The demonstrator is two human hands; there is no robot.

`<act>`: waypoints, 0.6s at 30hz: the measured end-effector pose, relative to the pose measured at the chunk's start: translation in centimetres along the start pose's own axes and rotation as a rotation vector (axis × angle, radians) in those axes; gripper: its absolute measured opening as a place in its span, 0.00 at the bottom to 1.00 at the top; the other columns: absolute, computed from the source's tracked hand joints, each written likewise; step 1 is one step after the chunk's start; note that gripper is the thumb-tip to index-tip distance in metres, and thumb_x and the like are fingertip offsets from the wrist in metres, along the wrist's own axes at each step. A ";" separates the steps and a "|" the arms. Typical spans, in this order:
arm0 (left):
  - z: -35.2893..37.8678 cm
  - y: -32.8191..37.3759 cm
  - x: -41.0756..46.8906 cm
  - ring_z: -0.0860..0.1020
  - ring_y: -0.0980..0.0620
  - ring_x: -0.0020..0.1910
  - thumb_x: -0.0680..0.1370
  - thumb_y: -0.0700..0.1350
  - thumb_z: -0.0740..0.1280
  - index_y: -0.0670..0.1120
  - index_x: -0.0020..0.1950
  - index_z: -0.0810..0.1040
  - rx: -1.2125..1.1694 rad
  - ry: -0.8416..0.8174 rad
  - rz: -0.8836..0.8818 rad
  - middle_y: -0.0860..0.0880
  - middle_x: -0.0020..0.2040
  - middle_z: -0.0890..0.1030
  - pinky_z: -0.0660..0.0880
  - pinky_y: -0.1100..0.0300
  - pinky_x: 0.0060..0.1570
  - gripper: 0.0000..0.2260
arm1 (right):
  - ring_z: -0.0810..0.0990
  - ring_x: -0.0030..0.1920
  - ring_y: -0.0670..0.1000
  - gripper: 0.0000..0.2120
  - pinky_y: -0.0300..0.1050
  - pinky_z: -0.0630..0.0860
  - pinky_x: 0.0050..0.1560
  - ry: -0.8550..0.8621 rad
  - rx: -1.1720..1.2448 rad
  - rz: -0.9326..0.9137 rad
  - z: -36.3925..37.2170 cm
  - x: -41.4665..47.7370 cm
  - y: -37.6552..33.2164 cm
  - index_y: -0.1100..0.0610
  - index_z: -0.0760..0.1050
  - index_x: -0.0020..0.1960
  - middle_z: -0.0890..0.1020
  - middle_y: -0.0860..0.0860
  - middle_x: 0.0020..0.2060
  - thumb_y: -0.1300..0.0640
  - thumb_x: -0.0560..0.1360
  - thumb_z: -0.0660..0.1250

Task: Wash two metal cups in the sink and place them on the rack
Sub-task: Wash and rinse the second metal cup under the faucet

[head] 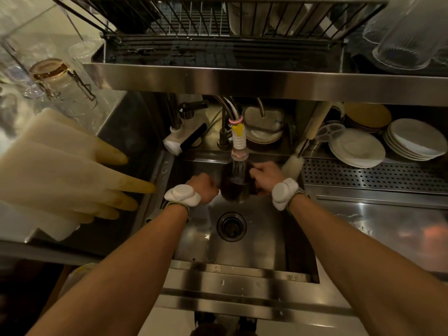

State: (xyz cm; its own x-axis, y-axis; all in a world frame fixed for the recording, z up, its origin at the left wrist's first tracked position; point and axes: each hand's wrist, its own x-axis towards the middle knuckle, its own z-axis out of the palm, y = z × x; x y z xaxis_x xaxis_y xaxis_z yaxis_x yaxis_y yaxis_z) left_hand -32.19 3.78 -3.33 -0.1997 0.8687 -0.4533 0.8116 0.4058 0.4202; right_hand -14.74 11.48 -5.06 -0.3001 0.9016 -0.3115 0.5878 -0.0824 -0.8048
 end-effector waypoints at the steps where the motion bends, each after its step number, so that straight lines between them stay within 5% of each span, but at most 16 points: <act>1: 0.0 -0.1 -0.1 0.79 0.40 0.56 0.76 0.48 0.65 0.42 0.55 0.82 0.004 0.005 -0.001 0.40 0.57 0.81 0.77 0.52 0.55 0.13 | 0.75 0.38 0.54 0.12 0.50 0.74 0.44 0.026 -0.012 0.007 -0.2 0.2 0.2 0.59 0.81 0.55 0.73 0.47 0.27 0.59 0.76 0.61; 5: 0.1 -0.4 -0.2 0.77 0.41 0.60 0.76 0.46 0.65 0.43 0.60 0.80 0.021 0.003 -0.008 0.41 0.61 0.79 0.75 0.54 0.58 0.14 | 0.73 0.31 0.48 0.13 0.42 0.71 0.35 0.014 -0.044 -0.017 0.6 0.3 0.4 0.57 0.80 0.57 0.73 0.46 0.27 0.58 0.76 0.61; 9: 0.1 -0.5 -0.3 0.77 0.41 0.61 0.76 0.45 0.65 0.44 0.61 0.79 0.022 0.011 -0.004 0.41 0.62 0.79 0.74 0.55 0.58 0.15 | 0.75 0.31 0.47 0.15 0.41 0.73 0.36 -0.052 -0.046 0.021 0.7 -0.1 0.9 0.57 0.77 0.62 0.76 0.48 0.30 0.60 0.76 0.63; 14: 0.3 -0.5 -0.4 0.77 0.41 0.61 0.76 0.47 0.65 0.45 0.61 0.79 0.022 0.009 0.004 0.42 0.62 0.79 0.74 0.55 0.59 0.15 | 0.82 0.53 0.54 0.21 0.44 0.76 0.53 -0.122 -0.210 0.000 0.1 -0.6 1.1 0.55 0.76 0.63 0.84 0.55 0.50 0.57 0.71 0.72; 18: 0.2 -0.3 -0.6 0.78 0.41 0.59 0.76 0.47 0.65 0.43 0.59 0.81 0.019 0.009 -0.001 0.41 0.60 0.80 0.75 0.54 0.57 0.14 | 0.78 0.59 0.54 0.25 0.40 0.70 0.54 -0.121 -0.498 -0.066 -0.6 -0.6 0.4 0.53 0.75 0.66 0.81 0.54 0.57 0.54 0.69 0.74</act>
State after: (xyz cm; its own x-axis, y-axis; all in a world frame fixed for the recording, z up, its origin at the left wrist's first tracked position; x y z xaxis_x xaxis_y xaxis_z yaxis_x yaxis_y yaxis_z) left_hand -32.23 3.07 -3.30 -0.2049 0.8710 -0.4465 0.8220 0.4008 0.4045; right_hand -13.92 11.18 -4.93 -0.4163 0.8401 -0.3477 0.8420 0.2120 -0.4960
